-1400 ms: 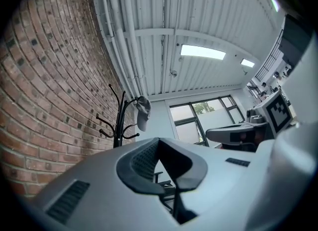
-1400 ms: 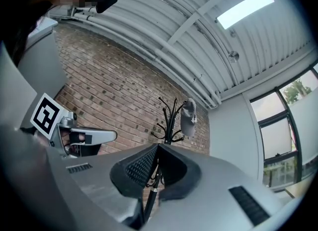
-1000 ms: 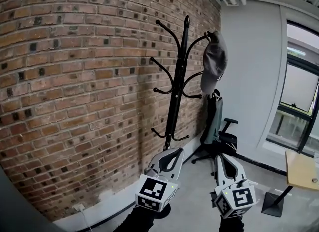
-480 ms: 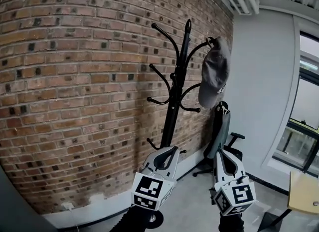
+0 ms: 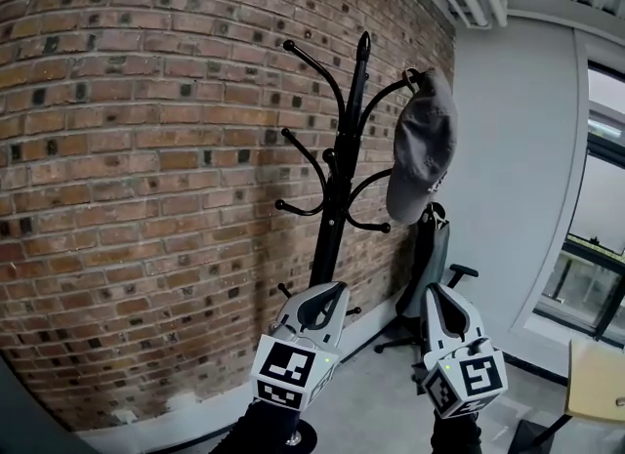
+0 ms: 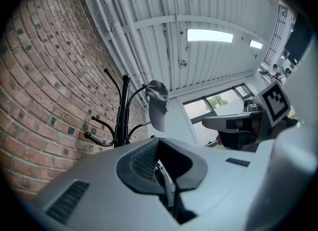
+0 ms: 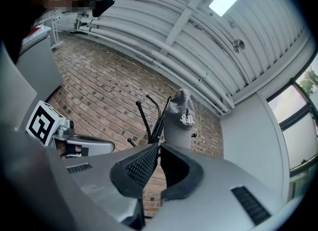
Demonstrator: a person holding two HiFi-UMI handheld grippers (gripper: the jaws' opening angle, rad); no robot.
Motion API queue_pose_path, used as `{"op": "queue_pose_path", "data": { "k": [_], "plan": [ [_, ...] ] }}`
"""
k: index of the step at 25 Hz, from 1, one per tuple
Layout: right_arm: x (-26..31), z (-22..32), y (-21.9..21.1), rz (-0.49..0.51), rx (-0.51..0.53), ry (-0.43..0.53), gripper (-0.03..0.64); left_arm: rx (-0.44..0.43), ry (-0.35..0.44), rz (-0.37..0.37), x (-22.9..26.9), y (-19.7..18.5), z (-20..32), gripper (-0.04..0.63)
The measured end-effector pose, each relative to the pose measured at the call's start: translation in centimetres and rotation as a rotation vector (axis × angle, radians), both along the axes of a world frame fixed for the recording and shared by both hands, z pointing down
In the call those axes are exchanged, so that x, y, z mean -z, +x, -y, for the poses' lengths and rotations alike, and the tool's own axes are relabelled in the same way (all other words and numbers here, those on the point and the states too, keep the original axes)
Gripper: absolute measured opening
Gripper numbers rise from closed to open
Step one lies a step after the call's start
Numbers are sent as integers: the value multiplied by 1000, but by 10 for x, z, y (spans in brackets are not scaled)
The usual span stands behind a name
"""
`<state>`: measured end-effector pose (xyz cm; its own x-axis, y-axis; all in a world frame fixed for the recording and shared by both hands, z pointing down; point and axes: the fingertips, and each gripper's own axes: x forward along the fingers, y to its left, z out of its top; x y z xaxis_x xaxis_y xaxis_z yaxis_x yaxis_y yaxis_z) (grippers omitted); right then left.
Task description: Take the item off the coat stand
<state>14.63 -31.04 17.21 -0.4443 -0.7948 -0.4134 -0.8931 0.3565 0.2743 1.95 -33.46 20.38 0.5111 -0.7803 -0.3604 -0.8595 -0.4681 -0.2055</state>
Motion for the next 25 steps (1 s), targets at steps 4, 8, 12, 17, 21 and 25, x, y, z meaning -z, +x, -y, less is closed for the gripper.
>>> {"op": "queue_pose_path", "data": {
  "k": [4, 8, 12, 17, 21, 25],
  "plan": [
    [20, 21, -3, 10, -13, 28, 11, -21, 12, 10, 11, -1, 26, 8],
    [46, 33, -2, 22, -30, 77, 30, -37, 34, 25, 27, 1, 47, 8],
    [73, 43, 3, 67, -14, 130, 122, -57, 76, 33, 45, 7, 60, 6],
    [108, 57, 8, 101, 17, 161, 255, -79, 97, 32, 57, 14, 73, 7],
    [140, 67, 12, 105, 31, 183, 267, -91, 100, 26, 60, 17, 83, 8],
    [162, 79, 15, 127, 38, 193, 267, -91, 104, 22, 70, 18, 95, 7]
  ]
}}
